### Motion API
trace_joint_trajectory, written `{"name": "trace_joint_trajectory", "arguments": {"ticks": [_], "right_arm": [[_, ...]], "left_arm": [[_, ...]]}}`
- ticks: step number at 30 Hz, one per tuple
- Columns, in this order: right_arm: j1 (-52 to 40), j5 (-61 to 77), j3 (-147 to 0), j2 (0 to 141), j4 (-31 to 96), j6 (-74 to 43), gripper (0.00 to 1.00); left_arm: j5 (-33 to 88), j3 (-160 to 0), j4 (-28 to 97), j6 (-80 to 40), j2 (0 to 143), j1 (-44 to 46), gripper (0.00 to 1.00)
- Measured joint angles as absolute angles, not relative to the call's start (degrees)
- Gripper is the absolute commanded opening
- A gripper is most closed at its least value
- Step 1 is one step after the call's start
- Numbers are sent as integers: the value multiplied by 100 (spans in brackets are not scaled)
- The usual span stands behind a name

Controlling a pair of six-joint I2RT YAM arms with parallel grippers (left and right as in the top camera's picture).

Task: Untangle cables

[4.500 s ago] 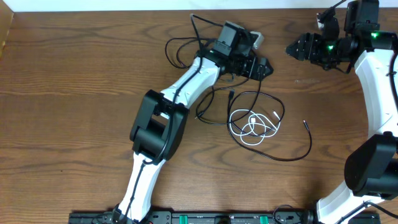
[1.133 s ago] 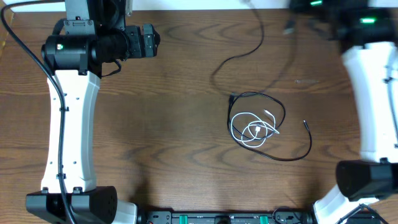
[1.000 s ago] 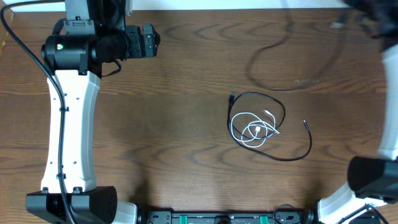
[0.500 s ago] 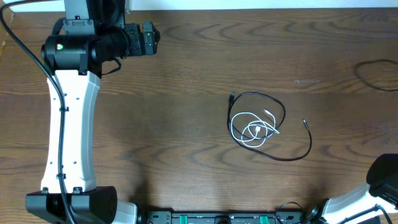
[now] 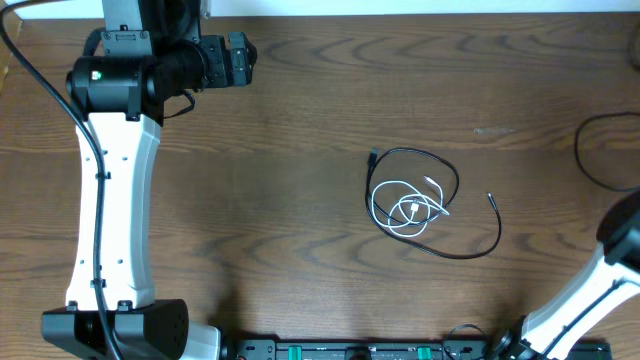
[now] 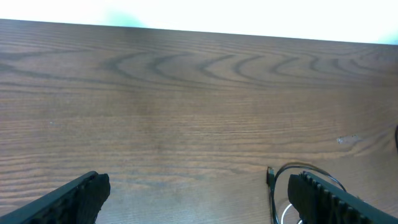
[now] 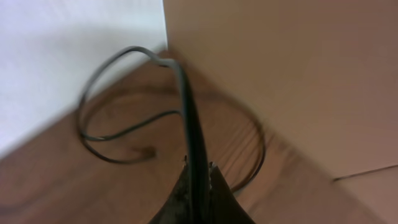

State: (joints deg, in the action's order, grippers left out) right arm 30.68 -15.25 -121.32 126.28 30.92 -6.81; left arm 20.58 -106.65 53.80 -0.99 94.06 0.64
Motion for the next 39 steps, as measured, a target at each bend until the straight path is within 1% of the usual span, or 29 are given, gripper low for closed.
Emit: {"name": "trace_joint_trajectory", "arguments": {"ticks": [1, 2, 3, 4, 10, 16, 21, 24, 28, 33, 39], "right_arm": [[3068, -1531, -12132, 12914, 3081, -742, 51], [3068, -1514, -12132, 13072, 3085, -716, 65], [3068, -1529, -12132, 13378, 3177, -746, 91], [3068, -1525, -12119, 13552, 3245, -744, 99], [3068, -1525, -12088, 13863, 3798, -714, 99], [3068, -1437, -12575, 13786, 4574, -646, 99], [3059, -585, -12956, 13021, 5258, -425, 99], [2995, -16, -13085, 12269, 5640, -314, 99], [2799, 668, -13155, 11526, 6460, -8, 99], [2456, 1457, -13155, 11085, 7419, 115, 99], [2178, 1938, -13155, 10871, 7979, 172, 99]], "left_arm": [[2058, -10665, 5380, -99, 9406, 64, 96], [2060, -10665, 5382, -99, 9406, 64, 96], [2058, -10665, 5382, -99, 9406, 64, 96], [2058, -10665, 5380, -99, 9406, 64, 96], [2058, -10665, 5382, -99, 9406, 64, 96], [2058, -10665, 5382, -99, 9406, 64, 96], [2062, -10665, 5380, -99, 9406, 64, 96], [2060, -10665, 5380, -99, 9406, 64, 96], [2060, -10665, 5376, -84, 9406, 64, 96], [2060, -10665, 5408, -16, 9406, 89, 96], [2062, -10665, 5802, 156, 9406, 451, 96]]}}
